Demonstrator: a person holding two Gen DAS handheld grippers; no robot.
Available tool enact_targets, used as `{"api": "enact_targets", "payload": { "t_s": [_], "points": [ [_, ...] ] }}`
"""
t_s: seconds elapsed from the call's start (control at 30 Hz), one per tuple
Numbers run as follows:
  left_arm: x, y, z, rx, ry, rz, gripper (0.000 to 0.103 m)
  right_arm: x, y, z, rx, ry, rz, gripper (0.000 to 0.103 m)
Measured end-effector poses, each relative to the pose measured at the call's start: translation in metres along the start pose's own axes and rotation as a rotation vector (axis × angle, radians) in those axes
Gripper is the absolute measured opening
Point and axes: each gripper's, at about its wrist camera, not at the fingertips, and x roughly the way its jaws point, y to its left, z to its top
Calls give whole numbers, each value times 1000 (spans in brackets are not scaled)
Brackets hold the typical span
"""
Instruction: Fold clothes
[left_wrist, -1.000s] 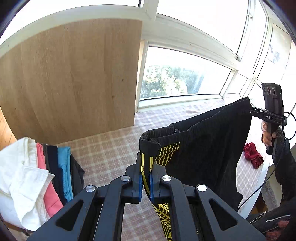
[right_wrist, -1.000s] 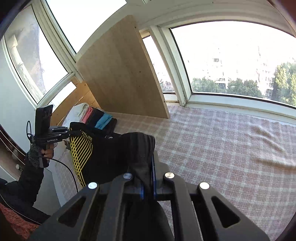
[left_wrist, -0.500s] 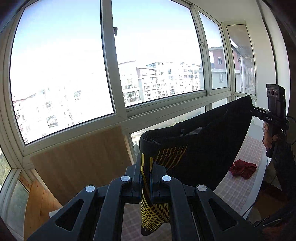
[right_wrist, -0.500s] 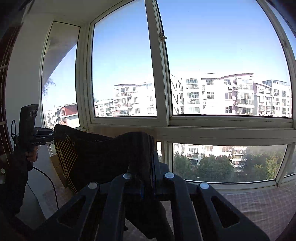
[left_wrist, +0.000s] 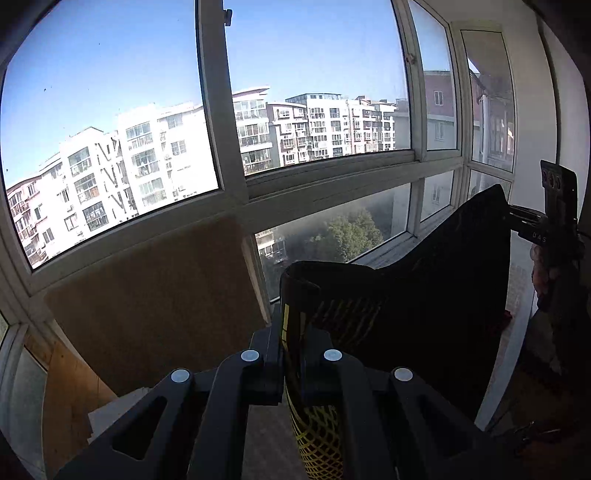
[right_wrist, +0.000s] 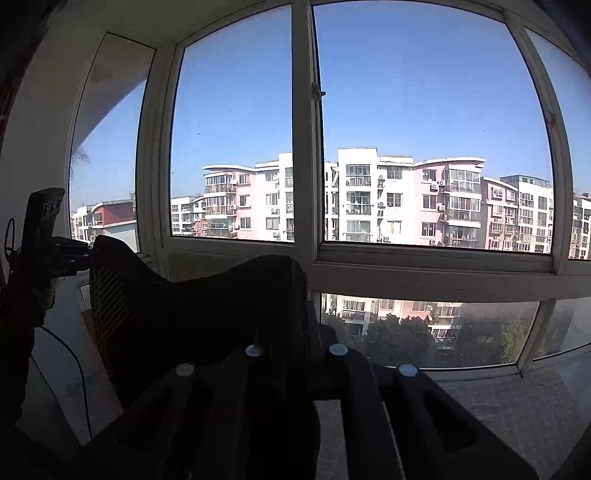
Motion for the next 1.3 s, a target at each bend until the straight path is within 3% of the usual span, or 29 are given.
{"api": "enact_targets", "payload": {
  "t_s": [0.2, 0.27, 0.37, 0.43, 0.53, 0.6, 0.8, 0.9, 0.97, 1.03, 1.13, 1.3],
  "points": [
    [203, 42, -73, -91, 309, -17, 5, 130, -38, -72, 33, 233, -94, 6],
    [275, 55, -110, -126, 436, -17, 10, 185, -47, -115, 31, 343, -115, 6],
    [358, 77, -178, -151, 637, 74, 13, 268, -61, -195, 80, 578, -49, 8],
    [364, 89, -200, -177, 675, 78, 13, 311, -66, -243, 90, 745, -9, 9],
    [375, 107, -233, -216, 732, 84, 14, 328, -94, -271, 198, 777, 67, 14],
    [375, 114, -243, -244, 745, 77, 18, 339, -113, -288, 268, 796, 115, 34],
    [389, 107, -233, -279, 729, 5, 40, 391, -130, -310, 257, 870, 101, 35],
    [418, 109, -234, -249, 777, 70, 38, 409, -137, -320, 309, 898, 132, 35],
    [427, 113, -240, -278, 784, 62, 35, 420, -141, -326, 343, 915, 152, 35],
    [430, 114, -242, -287, 777, 49, 19, 420, -141, -326, 352, 917, 164, 35],
    [426, 113, -241, -270, 755, 43, 7, 422, -150, -329, 385, 913, 173, 35],
    [412, 118, -240, -287, 734, 30, 7, 429, -166, -334, 477, 918, 199, 35]
  ]
}}
